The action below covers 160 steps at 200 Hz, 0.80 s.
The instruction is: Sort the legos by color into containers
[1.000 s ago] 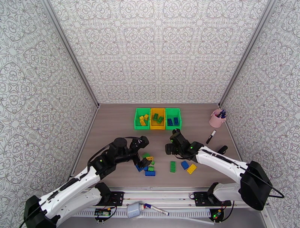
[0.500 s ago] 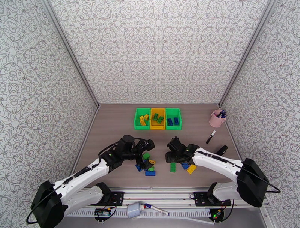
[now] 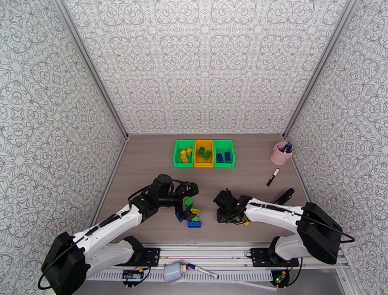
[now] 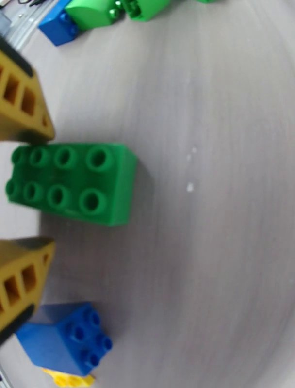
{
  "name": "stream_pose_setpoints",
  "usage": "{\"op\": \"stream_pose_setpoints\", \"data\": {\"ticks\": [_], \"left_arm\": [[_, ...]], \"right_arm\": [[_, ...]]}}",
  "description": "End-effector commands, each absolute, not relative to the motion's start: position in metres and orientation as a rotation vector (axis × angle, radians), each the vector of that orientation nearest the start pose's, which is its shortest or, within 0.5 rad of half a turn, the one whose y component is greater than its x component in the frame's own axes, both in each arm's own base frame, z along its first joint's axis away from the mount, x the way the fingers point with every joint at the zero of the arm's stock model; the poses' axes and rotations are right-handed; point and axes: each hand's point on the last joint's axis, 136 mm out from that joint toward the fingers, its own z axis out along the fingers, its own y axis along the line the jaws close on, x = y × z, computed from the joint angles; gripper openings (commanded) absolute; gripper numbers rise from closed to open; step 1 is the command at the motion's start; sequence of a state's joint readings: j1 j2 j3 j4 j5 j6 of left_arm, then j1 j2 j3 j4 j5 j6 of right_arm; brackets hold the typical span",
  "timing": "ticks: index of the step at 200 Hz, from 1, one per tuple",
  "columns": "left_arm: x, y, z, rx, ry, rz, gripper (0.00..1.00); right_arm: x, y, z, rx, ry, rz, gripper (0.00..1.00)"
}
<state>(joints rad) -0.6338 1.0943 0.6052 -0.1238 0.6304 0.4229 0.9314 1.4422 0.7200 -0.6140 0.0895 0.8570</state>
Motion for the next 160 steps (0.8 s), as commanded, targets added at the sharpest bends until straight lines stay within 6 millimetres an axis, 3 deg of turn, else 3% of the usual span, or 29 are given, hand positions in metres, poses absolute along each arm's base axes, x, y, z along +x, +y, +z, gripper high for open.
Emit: {"op": "stream_pose_setpoints", "data": {"ticks": [1,20,40,82,109,160], "left_arm": [[0.193,-0.273,0.170,1.405,1.610,-0.833,1.00],[0.193,-0.273,0.172,1.402,1.600,-0.833,1.00],[0.192,-0.274,0.174,1.397,1.595,-0.840,1.00],[0.203,-0.273,0.180,1.319,1.617,-0.811,1.00],[0.217,-0.269,0.186,1.221,1.651,-0.791,1.00],[0.240,-0.256,0.197,1.050,1.653,-0.714,1.00]], "right_arm": [[0.175,0.209,0.020,-0.105,2.914,0.180,0.49],[0.177,0.210,0.021,-0.104,2.909,0.177,0.48],[0.181,0.211,0.028,-0.099,2.885,0.182,0.34],[0.201,0.217,0.058,-0.133,2.787,0.178,0.30],[0.235,0.223,0.088,-0.159,2.639,0.130,0.28],[0.318,0.257,0.140,-0.189,2.419,0.225,0.28]]}}
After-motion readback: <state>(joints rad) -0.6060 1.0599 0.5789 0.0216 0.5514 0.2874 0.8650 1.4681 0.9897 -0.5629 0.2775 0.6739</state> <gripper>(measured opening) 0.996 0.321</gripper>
